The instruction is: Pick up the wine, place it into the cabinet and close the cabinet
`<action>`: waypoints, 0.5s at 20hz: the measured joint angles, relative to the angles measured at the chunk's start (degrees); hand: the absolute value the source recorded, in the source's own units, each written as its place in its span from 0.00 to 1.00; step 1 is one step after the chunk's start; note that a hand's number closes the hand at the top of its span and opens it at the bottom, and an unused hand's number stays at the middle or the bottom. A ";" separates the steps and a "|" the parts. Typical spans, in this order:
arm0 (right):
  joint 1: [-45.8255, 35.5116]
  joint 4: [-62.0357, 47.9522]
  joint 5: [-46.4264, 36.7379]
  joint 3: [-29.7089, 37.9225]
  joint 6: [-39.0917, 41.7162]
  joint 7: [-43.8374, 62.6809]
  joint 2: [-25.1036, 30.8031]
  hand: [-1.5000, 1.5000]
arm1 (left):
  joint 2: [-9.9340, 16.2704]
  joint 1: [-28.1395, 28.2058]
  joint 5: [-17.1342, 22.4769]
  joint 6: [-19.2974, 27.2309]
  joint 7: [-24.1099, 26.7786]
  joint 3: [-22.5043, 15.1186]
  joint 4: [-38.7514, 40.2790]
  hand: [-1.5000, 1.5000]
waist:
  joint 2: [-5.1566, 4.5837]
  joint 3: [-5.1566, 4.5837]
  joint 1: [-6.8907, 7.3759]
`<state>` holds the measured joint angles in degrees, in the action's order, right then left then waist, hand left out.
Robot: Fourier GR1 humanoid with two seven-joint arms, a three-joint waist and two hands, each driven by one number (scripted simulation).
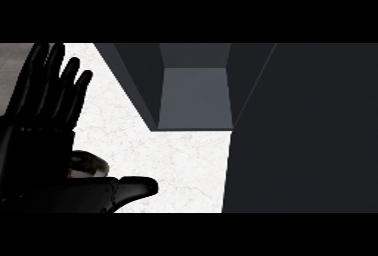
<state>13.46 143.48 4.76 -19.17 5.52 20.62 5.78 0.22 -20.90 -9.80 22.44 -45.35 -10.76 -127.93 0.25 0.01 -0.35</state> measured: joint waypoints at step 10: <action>-3.20 0.39 -0.42 0.91 -1.87 3.95 0.96 0.00 | 0.70 -4.33 -7.88 1.43 -9.57 -0.26 -4.66 0.00 | 0.01 0.01 0.07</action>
<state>10.25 143.88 4.34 -18.27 3.65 24.58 6.74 0.92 -25.22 -17.68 23.88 -54.92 -11.01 -132.58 0.26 0.02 -0.28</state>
